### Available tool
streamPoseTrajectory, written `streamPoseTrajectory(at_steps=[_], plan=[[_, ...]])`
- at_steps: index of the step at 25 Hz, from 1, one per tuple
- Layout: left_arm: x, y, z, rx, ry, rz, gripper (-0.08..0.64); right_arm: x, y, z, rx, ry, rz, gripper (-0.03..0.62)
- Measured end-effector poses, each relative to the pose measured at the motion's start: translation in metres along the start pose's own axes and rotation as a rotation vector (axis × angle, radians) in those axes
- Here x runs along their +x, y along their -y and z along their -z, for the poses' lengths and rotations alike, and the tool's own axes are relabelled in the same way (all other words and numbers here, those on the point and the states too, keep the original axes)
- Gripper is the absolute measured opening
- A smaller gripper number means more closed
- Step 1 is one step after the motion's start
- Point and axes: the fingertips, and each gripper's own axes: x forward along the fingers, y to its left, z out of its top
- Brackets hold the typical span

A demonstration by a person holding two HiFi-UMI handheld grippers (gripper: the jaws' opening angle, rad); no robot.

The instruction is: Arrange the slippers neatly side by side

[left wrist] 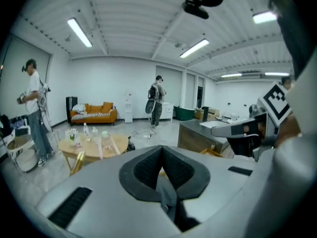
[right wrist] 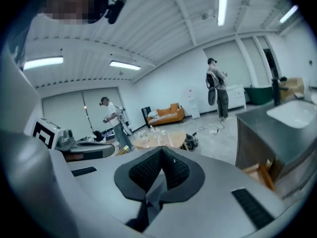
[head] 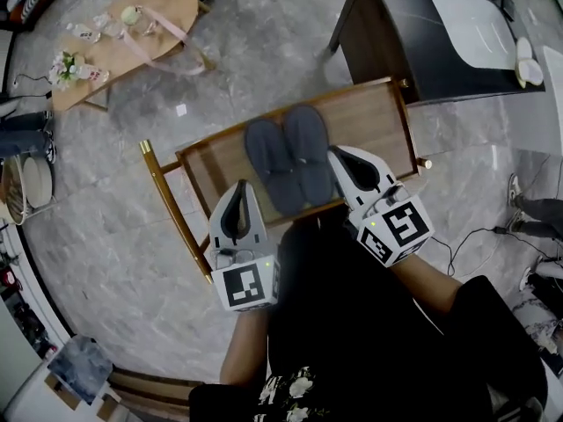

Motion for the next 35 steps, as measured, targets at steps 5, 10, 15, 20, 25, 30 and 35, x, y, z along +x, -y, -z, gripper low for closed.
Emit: streamPoseTrajectory(at_steps=[5, 10, 15, 20, 25, 30, 35], plan=[[-0.023, -0.006, -0.074, 0.074, 0.172, -0.046, 0.003, -0.018, -0.035, -0.073, -0.258, 0.158, -0.028, -0.002], [-0.049, 0.0, -0.12, 0.17, 0.29, -0.067, 0.003, -0.037, -0.053, -0.111, -0.353, 0.26, 0.01, -0.002], [-0.062, -0.003, -0.138, 0.151, 0.359, -0.07, 0.003, -0.049, -0.055, -0.117, -0.403, 0.282, 0.039, -0.003], [-0.066, -0.004, -0.14, 0.146, 0.381, -0.059, 0.002, -0.058, -0.054, -0.132, -0.407, 0.341, 0.068, -0.003], [-0.069, -0.001, -0.147, 0.165, 0.403, -0.065, 0.002, -0.064, -0.057, -0.141, -0.424, 0.367, 0.066, -0.003], [-0.073, -0.007, -0.147, 0.171, 0.409, -0.086, 0.002, -0.061, -0.064, -0.149, -0.435, 0.412, 0.05, -0.003], [-0.075, -0.013, -0.154, 0.176, 0.434, -0.105, 0.002, -0.058, -0.07, -0.153, -0.445, 0.429, 0.031, -0.003]])
